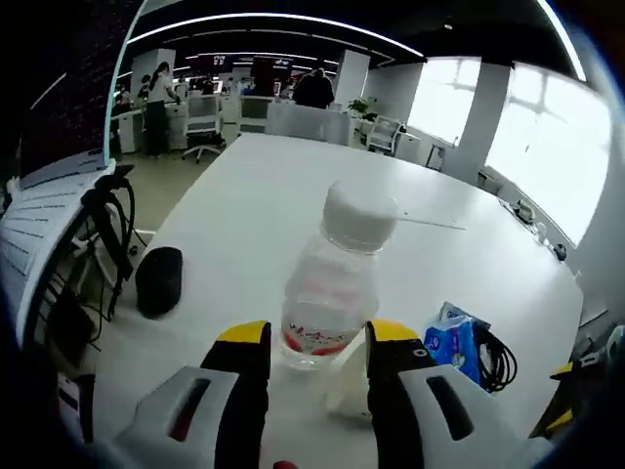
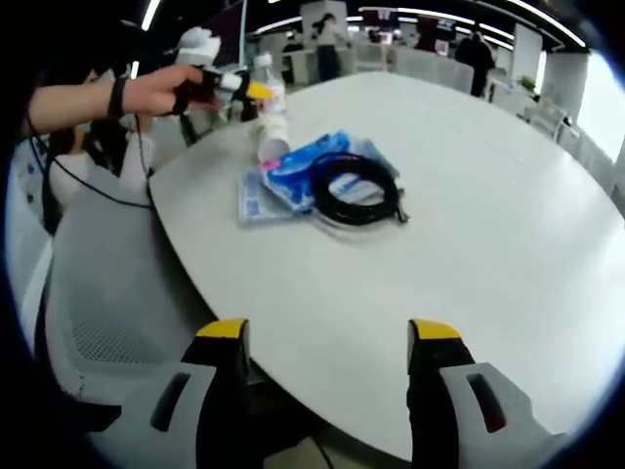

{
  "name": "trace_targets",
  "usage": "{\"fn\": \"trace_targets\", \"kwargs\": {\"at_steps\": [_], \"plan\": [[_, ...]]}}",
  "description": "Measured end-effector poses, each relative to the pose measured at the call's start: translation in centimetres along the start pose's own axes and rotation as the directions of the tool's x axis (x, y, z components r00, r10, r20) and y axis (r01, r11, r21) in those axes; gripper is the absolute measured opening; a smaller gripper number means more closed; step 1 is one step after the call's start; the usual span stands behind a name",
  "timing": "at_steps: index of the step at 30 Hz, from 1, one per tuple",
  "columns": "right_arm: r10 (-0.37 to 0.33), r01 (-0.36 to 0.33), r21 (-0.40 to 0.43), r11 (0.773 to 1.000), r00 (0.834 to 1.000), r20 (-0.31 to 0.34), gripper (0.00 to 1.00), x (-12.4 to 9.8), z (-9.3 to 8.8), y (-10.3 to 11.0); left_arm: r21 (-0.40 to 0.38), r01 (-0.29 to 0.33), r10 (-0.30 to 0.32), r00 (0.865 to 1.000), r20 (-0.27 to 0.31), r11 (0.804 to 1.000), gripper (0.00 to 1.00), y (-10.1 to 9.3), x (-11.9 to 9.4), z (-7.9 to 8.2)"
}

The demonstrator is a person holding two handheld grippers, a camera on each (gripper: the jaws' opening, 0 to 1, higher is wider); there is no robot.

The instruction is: Arrange the tabletop items into an orderly group along one side of the table until the central work area is clear of visible clutter.

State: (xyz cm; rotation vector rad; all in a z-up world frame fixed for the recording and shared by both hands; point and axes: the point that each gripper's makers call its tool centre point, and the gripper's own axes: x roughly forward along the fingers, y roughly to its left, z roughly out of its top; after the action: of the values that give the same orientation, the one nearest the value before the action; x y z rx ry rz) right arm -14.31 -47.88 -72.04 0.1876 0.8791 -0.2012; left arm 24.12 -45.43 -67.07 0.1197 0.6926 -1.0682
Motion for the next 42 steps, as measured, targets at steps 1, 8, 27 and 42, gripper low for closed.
{"fn": "trace_targets", "kwargs": {"at_steps": [1,8,27,42], "plan": [[0.001,-0.001,-0.011,1.000,1.000,-0.002,0.65,0.0,0.0,0.1,-0.001,-0.003,0.003,1.000,0.002,1.000,0.36,0.1,-0.2,-0.1],[0.009,-0.009,-0.021,1.000,1.000,0.000,0.65,0.3,0.0,0.5,-0.020,-0.007,0.007,1.000,-0.001,1.000,0.36,0.5,-2.0,-1.3],[-0.024,0.024,-0.037,0.999,1.000,0.019,0.57,0.2,0.1,0.2,-0.057,-0.006,0.004,0.999,-0.037,0.998,0.37,0.4,-5.0,-5.2],[-0.012,0.012,0.032,0.999,1.000,0.014,0.58,0.1,-0.6,0.9,0.033,0.026,-0.026,1.000,-0.012,0.999,0.39,0.3,-3.4,-1.9]]}}
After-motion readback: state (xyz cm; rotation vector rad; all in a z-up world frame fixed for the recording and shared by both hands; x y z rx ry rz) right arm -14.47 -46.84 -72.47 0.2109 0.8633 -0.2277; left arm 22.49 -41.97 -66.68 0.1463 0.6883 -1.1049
